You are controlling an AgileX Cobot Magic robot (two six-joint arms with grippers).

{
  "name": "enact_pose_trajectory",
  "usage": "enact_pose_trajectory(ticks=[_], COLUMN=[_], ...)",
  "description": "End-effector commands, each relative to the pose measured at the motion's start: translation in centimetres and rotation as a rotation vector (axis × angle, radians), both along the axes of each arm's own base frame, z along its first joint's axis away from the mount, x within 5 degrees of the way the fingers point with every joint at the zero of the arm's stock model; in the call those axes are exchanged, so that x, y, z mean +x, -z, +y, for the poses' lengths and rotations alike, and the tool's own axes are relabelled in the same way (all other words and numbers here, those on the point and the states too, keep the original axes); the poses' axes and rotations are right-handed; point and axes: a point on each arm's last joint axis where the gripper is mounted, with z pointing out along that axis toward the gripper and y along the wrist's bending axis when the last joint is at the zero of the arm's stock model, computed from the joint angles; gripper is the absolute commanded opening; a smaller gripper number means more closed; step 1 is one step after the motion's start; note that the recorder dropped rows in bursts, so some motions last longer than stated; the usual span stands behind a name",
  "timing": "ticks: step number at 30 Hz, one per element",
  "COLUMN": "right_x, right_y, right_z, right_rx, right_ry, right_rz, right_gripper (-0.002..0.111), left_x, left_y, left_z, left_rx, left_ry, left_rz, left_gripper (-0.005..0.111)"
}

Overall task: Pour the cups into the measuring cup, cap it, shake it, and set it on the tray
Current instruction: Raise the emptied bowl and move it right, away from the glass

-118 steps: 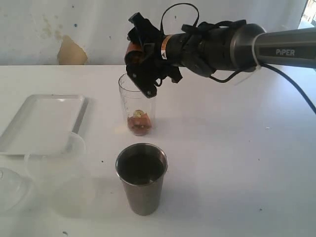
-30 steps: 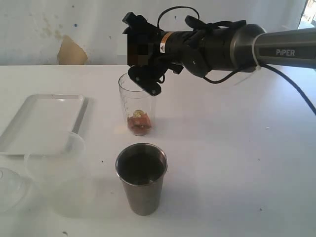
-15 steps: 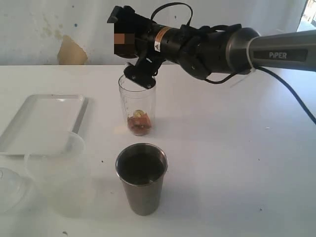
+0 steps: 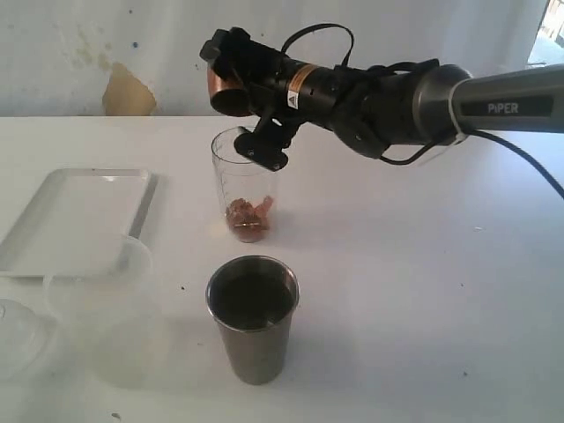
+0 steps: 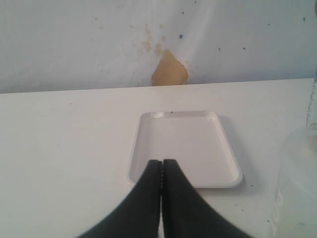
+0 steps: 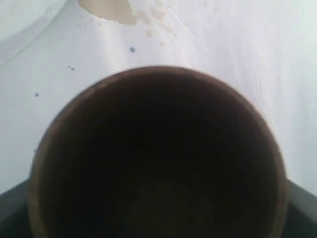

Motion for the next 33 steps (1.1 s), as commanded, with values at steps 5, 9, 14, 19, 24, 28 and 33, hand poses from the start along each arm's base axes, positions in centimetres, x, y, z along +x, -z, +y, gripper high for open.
enact_pose_trajectory(ticks=[5, 9, 14, 19, 24, 28, 33], right_x=[0.3, 0.7, 0.7, 0.9, 1.2, 1.1, 0.6], right_y=[-1.0, -2.0, -2.5, -2.7, -3.0, -2.7, -2.9], right_z=[-0.8, -1.6, -1.9, -2.4, -3.6, -3.3, -1.8], right_rx=[0.221, 0.622, 0.766, 0.911, 1.424, 1.716, 1.574], right_ry=[0.075, 0.161, 0.183, 0.225, 0.271, 0.229, 0.086], right_rz=[0.039, 0.138, 0.180, 0.212, 0.360, 0.570, 0.652], right_gripper=[0.000, 0.000, 0.000, 0.000, 0.000, 0.000, 0.000], left_x=[0.0, 0.0, 0.0, 0.0, 0.0, 0.0, 0.0], left_y=[0.2, 0.2, 0.2, 0.2, 0.2, 0.2, 0.2], left_z=[0.0, 0.0, 0.0, 0.0, 0.0, 0.0, 0.0], left_rx=[0.000, 0.000, 0.000, 0.000, 0.000, 0.000, 0.000], left_ry=[0.002, 0.002, 0.002, 0.002, 0.002, 0.002, 0.002], left_rz=[0.004, 0.004, 0.004, 0.004, 0.004, 0.004, 0.004], left_gripper=[0.001, 0.001, 0.001, 0.001, 0.001, 0.001, 0.001])
